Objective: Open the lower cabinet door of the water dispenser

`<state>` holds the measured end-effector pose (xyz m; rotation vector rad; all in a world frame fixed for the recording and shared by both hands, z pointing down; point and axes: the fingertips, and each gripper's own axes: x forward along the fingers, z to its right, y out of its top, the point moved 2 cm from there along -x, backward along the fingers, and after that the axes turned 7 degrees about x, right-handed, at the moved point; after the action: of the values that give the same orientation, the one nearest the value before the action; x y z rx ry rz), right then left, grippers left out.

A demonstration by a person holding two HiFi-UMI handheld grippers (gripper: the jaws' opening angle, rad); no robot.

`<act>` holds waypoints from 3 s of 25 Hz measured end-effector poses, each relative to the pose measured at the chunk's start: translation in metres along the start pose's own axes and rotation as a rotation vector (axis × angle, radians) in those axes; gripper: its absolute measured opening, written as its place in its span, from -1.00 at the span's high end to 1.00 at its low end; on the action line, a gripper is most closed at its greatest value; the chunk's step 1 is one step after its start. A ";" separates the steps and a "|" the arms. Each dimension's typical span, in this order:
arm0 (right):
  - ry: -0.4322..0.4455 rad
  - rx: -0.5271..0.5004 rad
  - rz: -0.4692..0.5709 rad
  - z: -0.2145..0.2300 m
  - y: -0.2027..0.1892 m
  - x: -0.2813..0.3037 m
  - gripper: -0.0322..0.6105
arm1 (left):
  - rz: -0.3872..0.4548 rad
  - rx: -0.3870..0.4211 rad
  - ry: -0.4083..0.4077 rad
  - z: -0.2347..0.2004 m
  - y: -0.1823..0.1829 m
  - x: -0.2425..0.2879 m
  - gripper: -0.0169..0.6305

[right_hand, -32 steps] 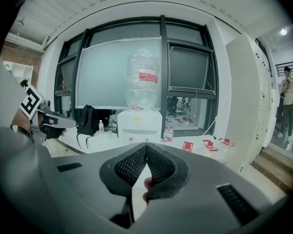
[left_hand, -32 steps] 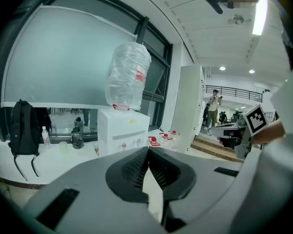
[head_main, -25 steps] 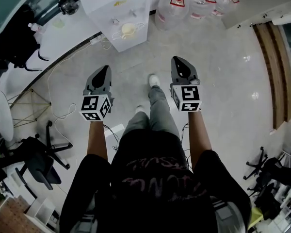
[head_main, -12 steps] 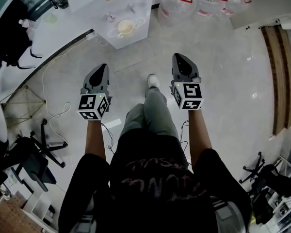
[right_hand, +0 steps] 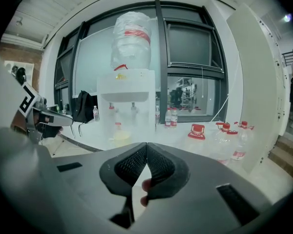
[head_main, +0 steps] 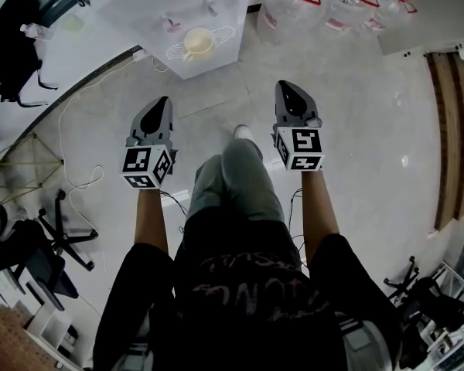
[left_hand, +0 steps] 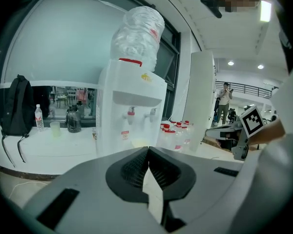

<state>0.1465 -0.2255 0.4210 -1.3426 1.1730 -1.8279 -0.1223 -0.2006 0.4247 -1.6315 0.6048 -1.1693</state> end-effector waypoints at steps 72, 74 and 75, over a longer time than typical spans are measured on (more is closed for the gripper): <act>0.196 -0.031 0.093 0.054 -0.251 0.334 0.74 | 0.046 0.080 0.027 -0.084 -0.312 0.232 0.91; 0.233 -0.025 0.082 0.053 -0.249 0.343 0.56 | 0.039 0.083 0.020 -0.084 -0.315 0.234 0.91; 0.247 -0.022 0.080 0.053 -0.248 0.347 0.48 | 0.035 0.085 0.017 -0.084 -0.316 0.235 0.91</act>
<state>0.0953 -0.4227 0.7990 -1.0868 1.3562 -1.9686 -0.1487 -0.3102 0.8113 -1.5346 0.5843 -1.1688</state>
